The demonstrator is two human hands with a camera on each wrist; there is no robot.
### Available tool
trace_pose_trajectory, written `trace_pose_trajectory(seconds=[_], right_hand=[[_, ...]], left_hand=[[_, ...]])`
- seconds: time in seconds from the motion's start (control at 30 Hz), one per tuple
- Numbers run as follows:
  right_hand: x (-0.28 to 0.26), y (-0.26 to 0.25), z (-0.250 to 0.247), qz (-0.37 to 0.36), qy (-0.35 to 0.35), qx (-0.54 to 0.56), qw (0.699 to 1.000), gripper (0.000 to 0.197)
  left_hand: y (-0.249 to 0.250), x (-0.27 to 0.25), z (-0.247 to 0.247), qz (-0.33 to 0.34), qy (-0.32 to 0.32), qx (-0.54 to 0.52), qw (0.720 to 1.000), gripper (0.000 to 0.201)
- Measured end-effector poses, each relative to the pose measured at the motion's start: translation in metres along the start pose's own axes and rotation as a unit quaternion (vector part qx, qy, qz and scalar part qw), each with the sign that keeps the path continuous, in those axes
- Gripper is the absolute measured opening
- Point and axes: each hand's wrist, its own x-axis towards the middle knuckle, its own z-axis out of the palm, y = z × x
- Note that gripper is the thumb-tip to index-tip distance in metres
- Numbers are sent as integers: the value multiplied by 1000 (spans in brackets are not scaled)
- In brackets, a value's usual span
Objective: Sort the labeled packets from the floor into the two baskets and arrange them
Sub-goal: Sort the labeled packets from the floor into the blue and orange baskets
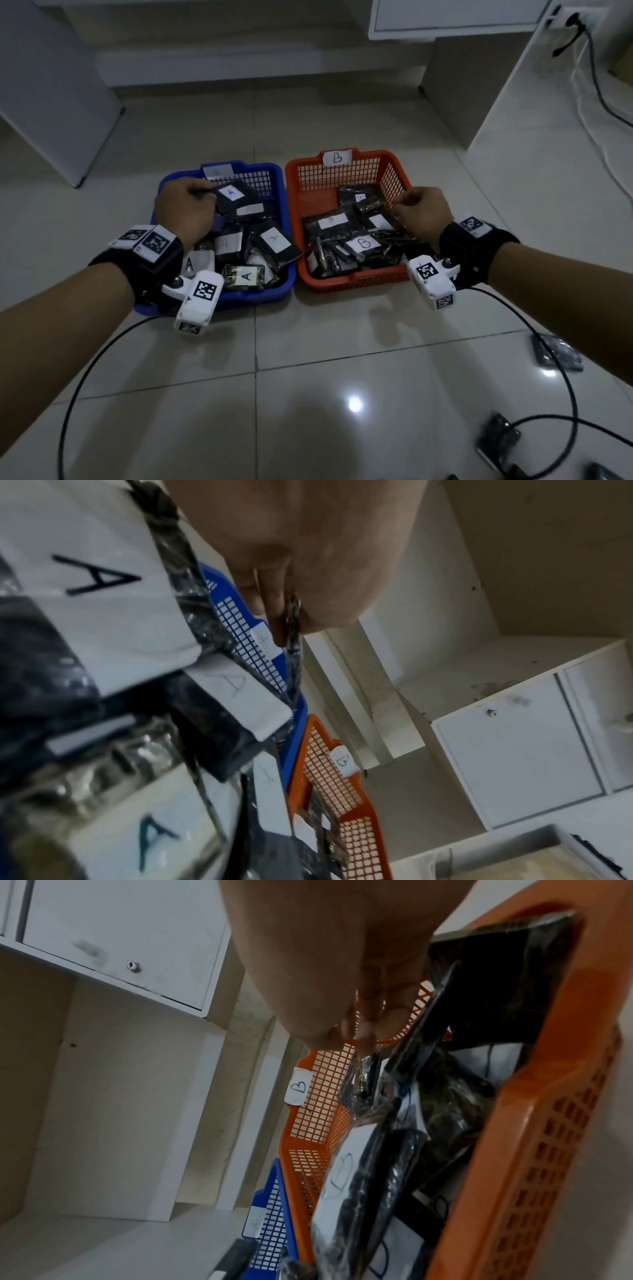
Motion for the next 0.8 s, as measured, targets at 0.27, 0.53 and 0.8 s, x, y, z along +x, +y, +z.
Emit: trace_pose_trajectory(seconds=[0.27, 0.53, 0.8], right_hand=[[-3, 4, -13, -51, -1, 37, 998, 9], [-16, 11, -48, -143, 32, 13, 989, 6], [-102, 50, -76, -305, -37, -44, 950, 18]], left_hand=[[-4, 3, -8, -41, -169, 186, 967, 31], [45, -15, -16, 52, -76, 189, 978, 29], [132, -120, 48, 222, -190, 0, 956, 8]])
